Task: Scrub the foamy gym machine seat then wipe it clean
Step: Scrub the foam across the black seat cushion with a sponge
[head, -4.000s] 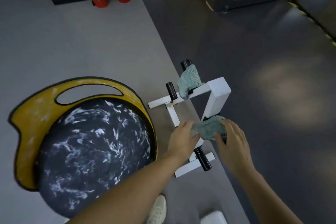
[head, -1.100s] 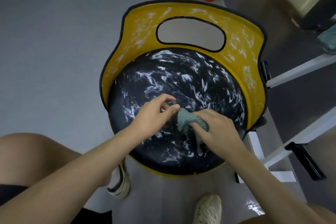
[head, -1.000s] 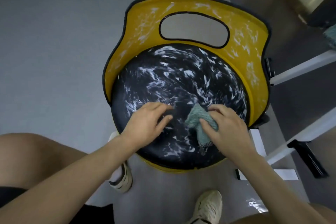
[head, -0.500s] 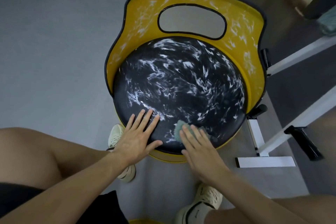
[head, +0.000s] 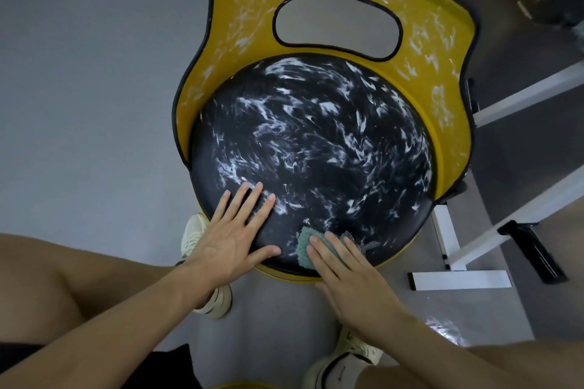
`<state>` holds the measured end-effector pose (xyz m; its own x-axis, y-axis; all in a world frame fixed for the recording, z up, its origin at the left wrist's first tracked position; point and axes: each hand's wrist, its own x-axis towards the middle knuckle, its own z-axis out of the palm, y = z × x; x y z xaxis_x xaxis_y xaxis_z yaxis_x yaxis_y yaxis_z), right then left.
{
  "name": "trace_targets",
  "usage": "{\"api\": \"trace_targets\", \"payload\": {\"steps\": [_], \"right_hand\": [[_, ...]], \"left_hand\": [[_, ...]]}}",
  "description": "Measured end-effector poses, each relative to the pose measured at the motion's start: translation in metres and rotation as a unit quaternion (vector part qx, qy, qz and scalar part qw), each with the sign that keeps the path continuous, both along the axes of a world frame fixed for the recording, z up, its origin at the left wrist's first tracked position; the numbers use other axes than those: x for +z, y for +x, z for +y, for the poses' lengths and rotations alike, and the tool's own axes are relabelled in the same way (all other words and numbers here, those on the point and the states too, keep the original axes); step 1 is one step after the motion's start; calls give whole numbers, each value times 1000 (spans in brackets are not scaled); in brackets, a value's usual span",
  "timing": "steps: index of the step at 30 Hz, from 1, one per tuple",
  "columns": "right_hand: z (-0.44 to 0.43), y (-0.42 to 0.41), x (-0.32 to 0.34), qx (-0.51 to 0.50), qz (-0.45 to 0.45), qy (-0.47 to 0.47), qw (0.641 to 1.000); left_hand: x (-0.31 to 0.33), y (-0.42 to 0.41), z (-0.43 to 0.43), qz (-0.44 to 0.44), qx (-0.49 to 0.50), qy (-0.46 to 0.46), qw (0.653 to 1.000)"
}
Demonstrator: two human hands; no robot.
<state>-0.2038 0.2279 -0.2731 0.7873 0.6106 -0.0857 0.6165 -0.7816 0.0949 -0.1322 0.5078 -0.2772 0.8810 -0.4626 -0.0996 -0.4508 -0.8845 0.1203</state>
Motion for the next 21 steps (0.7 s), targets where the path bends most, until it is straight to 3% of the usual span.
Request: {"api": "trace_targets", "payload": {"steps": [9, 16, 21], "right_hand": [[56, 26, 0, -42, 32, 7, 999], [16, -4, 9, -16, 38, -18, 999], [52, 17, 7, -38, 78, -5, 996]], "left_hand": [[-3, -4, 13, 22, 47, -11, 999], [-4, 0, 20, 31, 63, -9, 998], [-8, 1, 20, 26, 63, -16, 998]]}}
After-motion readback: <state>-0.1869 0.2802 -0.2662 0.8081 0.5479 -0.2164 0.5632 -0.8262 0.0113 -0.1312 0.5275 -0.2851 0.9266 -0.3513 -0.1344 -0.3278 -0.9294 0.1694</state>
